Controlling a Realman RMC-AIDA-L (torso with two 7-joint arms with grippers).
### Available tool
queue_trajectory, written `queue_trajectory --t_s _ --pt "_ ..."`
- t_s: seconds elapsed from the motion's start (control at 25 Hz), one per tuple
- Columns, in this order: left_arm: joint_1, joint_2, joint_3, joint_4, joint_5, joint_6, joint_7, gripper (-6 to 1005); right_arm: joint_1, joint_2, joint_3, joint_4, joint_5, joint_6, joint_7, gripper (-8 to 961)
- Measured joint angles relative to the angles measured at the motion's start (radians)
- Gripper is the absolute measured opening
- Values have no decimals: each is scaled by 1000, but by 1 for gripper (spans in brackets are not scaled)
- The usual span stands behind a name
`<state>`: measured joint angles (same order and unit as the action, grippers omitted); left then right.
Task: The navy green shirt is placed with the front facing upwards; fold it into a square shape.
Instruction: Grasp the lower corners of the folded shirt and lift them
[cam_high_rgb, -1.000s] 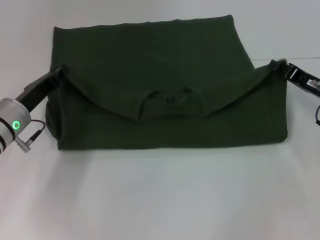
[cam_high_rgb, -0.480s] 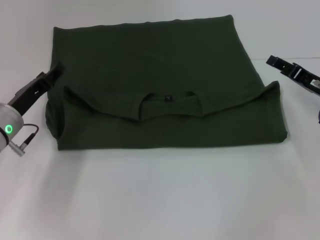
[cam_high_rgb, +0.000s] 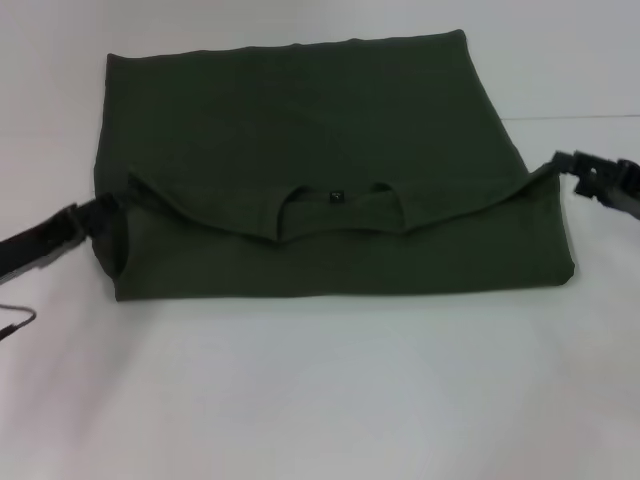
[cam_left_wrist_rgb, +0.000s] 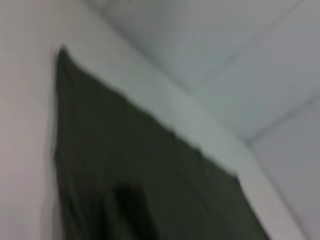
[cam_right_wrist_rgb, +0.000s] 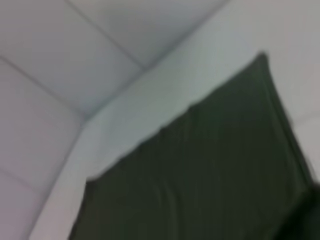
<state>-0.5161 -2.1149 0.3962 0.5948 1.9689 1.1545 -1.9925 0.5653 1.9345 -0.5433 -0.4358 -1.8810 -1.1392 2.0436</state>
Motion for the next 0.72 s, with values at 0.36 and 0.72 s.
queue_trajectory --t_s 0.36,0.72 --pt "-42 57 11 148 368 150 -236 852 -73 -43 -115 -55 0 -53 97 808" --pt "-68 44 100 112 402 45 -227 853 -85 -33 -116 -64 0 -55 85 809"
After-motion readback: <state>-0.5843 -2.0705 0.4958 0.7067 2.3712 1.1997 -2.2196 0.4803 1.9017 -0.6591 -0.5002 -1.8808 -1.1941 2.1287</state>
